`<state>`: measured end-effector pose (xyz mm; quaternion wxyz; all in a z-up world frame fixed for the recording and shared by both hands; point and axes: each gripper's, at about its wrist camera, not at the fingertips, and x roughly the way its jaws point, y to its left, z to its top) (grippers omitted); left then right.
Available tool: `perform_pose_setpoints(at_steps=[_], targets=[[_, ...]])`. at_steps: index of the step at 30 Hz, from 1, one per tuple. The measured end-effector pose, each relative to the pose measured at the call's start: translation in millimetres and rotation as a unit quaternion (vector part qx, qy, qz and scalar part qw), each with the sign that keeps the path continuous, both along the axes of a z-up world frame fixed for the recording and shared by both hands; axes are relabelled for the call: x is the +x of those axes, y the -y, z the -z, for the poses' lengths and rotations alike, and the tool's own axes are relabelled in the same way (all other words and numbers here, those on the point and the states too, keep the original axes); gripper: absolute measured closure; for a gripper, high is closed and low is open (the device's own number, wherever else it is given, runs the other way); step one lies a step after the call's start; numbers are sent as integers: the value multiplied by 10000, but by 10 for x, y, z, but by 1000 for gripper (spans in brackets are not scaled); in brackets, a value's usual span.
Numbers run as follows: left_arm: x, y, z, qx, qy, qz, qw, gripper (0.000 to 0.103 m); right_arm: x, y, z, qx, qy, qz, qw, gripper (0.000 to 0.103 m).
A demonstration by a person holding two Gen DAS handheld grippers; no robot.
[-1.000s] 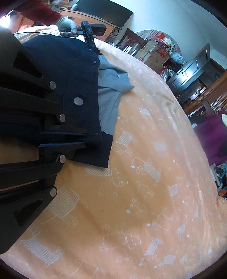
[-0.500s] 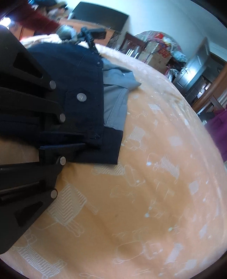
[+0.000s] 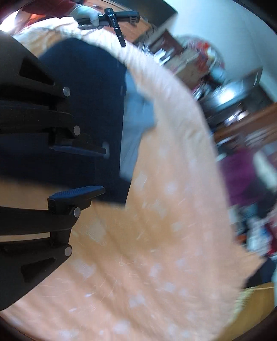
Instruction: Fold small clothes
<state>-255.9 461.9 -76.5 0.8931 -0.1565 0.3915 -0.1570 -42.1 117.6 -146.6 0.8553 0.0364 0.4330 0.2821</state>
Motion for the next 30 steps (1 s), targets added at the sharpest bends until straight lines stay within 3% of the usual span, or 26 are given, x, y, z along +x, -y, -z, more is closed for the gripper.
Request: perform_pose_setpoints(at_steps=[2, 4, 6, 8, 9, 10, 12, 14, 16, 18, 20, 21, 22, 24, 25, 27, 29, 30], targets=[[-249, 559, 78, -650, 138, 422, 9969, 27, -441, -179, -48, 295, -56, -168, 9994, 75], [-354, 1073, 311, -1190, -84, 783, 9898, 40, -953, -576, 127, 475, -348, -511, 9970, 92], [-359, 1428, 659, -1234, -502, 928, 9867, 48, -1220, -891, 326, 483, -614, -782, 9939, 94], [-333, 1426, 961, -1323, -857, 731, 9848, 55, -1389, -1078, 573, 512, -891, -832, 9912, 95], [-355, 1299, 1112, -1179, -1000, 457, 9869, 70, -1414, -1108, 675, 468, -998, -810, 9906, 95], [-401, 1053, 1241, -1378, -1149, 110, 9837, 86, -1416, -1101, 798, 340, -1149, -763, 9899, 97], [-585, 548, 1310, -1758, -1187, -598, 9754, 89, -1372, -938, 937, 245, -1337, -530, 9893, 103], [-815, 29, 1269, -1831, -1034, -1204, 9702, 89, -1296, -646, 980, 199, -1430, -299, 9891, 103], [-1087, -505, 1296, -1756, -1014, -1858, 9614, 89, -1209, -365, 967, 121, -1433, -162, 9895, 103], [-1350, -953, 1253, -1444, -1112, -2538, 9499, 88, -1155, -171, 968, 115, -1505, -198, 9883, 103], [-1525, -1053, 1063, -663, -1321, -2898, 9456, 60, -1201, -113, 879, -281, -1386, -187, 9898, 103], [-1589, -948, 872, 174, -1397, -2799, 9497, 33, -1258, -127, 750, -622, -1193, -184, 9907, 81], [-1610, -807, 779, 572, -1404, -2670, 9517, 13, -1317, -157, 639, -893, -986, -237, 9908, 63], [-1642, -391, 668, 1582, -1479, -2223, 9506, 0, -1507, -270, 418, -1427, -483, -531, 9872, 58], [-1640, -239, 705, 1877, -1604, -2058, 9469, 0, -1650, -356, 351, -1719, -286, -668, 9824, 45], [-1651, -89, 886, 2024, -1859, -1982, 9408, 0, -1887, -545, 386, -2148, -157, -878, 9726, 15], [-1672, 26, 1123, 1853, -2200, -2029, 9360, 0, -2096, -703, 489, -2443, -57, -1093, 9635, 12], [-1680, 32, 1156, 1996, -2158, -2212, 9299, 0, -2172, -790, 564, -2571, -61, -1123, 9598, 12]])
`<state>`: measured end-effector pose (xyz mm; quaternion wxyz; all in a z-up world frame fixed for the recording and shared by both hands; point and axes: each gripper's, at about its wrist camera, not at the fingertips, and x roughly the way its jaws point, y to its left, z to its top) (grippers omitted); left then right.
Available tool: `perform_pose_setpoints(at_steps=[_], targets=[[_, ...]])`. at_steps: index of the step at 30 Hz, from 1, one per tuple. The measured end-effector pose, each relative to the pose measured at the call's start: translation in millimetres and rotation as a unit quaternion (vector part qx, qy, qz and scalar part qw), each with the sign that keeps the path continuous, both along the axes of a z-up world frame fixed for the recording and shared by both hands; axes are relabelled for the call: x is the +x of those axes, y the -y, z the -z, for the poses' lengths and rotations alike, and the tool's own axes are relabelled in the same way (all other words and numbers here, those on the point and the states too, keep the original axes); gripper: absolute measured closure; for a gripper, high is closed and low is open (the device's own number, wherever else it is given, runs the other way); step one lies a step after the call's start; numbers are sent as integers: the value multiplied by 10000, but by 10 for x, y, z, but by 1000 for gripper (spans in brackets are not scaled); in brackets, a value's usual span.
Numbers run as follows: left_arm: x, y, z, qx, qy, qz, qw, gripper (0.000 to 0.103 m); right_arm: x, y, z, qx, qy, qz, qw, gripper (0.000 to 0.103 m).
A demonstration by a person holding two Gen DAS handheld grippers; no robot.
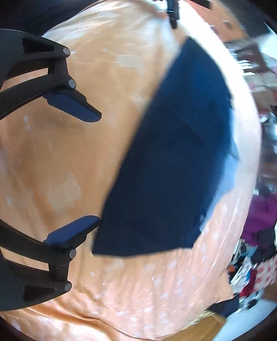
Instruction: Fold small clothes
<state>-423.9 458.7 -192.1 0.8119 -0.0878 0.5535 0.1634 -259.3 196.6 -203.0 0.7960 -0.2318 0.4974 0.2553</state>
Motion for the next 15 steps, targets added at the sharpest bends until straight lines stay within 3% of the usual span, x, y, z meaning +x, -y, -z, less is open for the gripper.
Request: perform_pose_setpoints(at_steps=[2, 4, 6, 10, 15], targets=[[-28, 28, -10, 130, 124, -93, 9998, 0, -124, -94, 207, -258, -124, 29, 9996, 10], [-26, -20, -12, 50, 176, -180, 9997, 0, -174, -89, 373, -416, -100, 284, 9987, 0], [-4, -33, -13, 81, 240, -334, 9991, 0, -125, 16, 411, -128, -165, 641, 9977, 0], [11, -69, -66, 80, 140, -487, 9987, 0, 13, 128, 453, 209, -550, 809, 9950, 0], [50, 2, -25, 62, 125, -573, 9983, 0, 103, 220, 461, 702, -370, 898, 9928, 0]])
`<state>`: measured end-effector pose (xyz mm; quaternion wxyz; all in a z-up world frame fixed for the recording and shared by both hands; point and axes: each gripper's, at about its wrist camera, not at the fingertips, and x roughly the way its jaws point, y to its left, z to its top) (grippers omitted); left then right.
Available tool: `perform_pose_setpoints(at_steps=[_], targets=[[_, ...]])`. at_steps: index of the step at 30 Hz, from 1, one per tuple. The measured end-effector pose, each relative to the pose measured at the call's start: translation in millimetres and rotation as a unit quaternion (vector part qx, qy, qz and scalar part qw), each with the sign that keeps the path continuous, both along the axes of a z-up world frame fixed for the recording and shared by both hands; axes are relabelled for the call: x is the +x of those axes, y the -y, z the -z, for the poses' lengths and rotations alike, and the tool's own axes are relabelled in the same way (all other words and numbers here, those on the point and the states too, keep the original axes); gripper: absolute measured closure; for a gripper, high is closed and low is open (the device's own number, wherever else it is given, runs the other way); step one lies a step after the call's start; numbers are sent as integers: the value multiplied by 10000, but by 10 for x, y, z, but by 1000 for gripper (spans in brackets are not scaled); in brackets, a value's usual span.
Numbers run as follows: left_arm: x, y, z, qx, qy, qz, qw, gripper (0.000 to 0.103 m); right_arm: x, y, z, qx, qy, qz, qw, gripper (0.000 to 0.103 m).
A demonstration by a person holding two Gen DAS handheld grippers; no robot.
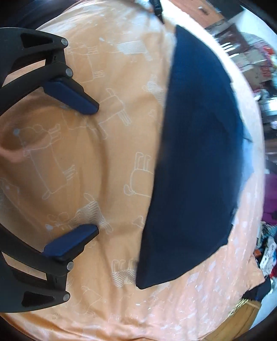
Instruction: Fold small clothes
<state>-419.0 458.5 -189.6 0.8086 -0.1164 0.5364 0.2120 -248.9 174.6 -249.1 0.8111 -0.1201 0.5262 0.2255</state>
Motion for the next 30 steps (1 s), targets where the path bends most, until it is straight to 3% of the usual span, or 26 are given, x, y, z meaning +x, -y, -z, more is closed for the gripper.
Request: perform_pose_setpoints(at_steps=[3, 30], targets=[[15, -57, 8, -88, 46, -71, 9999, 0, -26, 71, 23, 237, 162, 79, 9996, 0], [-2, -85, -27, -98, 276, -199, 9994, 0, -120, -30, 34, 209, 274, 2, 9994, 0]])
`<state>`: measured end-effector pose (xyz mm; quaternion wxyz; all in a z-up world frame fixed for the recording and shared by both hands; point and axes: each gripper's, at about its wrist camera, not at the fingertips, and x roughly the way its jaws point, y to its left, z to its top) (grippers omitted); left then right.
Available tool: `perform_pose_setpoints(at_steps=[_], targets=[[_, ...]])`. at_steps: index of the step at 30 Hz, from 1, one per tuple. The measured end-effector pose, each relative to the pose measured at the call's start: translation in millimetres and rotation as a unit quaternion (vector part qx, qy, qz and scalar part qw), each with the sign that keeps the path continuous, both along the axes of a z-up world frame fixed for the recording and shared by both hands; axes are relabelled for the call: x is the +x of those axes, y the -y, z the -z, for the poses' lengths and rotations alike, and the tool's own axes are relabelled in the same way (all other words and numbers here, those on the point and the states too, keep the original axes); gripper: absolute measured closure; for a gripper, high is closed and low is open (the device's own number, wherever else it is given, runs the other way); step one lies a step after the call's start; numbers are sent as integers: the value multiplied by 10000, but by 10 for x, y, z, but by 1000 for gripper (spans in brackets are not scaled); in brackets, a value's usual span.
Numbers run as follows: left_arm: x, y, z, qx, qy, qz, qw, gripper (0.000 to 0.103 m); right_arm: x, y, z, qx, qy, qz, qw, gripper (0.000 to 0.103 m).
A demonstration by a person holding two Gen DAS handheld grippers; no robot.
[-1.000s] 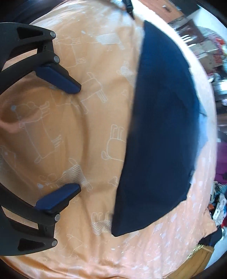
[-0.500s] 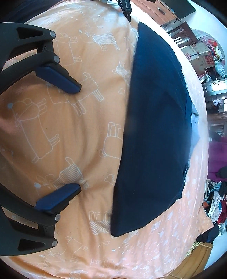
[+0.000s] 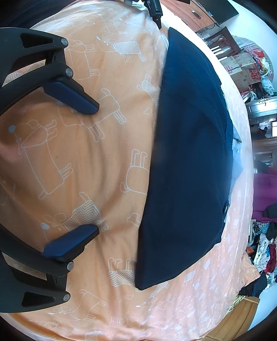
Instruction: Fold small clothes
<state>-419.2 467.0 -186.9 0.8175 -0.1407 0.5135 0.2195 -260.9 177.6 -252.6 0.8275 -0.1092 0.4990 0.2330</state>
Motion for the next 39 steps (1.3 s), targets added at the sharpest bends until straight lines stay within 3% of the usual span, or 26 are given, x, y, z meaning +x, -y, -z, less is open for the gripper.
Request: perform_pose_setpoints(at_steps=[15, 21, 39], targets=[[138, 53, 34, 365, -124, -224, 9990, 0, 32, -68, 9, -207, -99, 54, 9997, 0], [90, -9, 53, 164, 53, -214, 9996, 0, 1, -74, 8, -176, -40, 48, 9998, 0], [9, 36, 31, 147, 224, -166, 9995, 0, 16, -29, -6, -30, -55, 33, 10000, 0]])
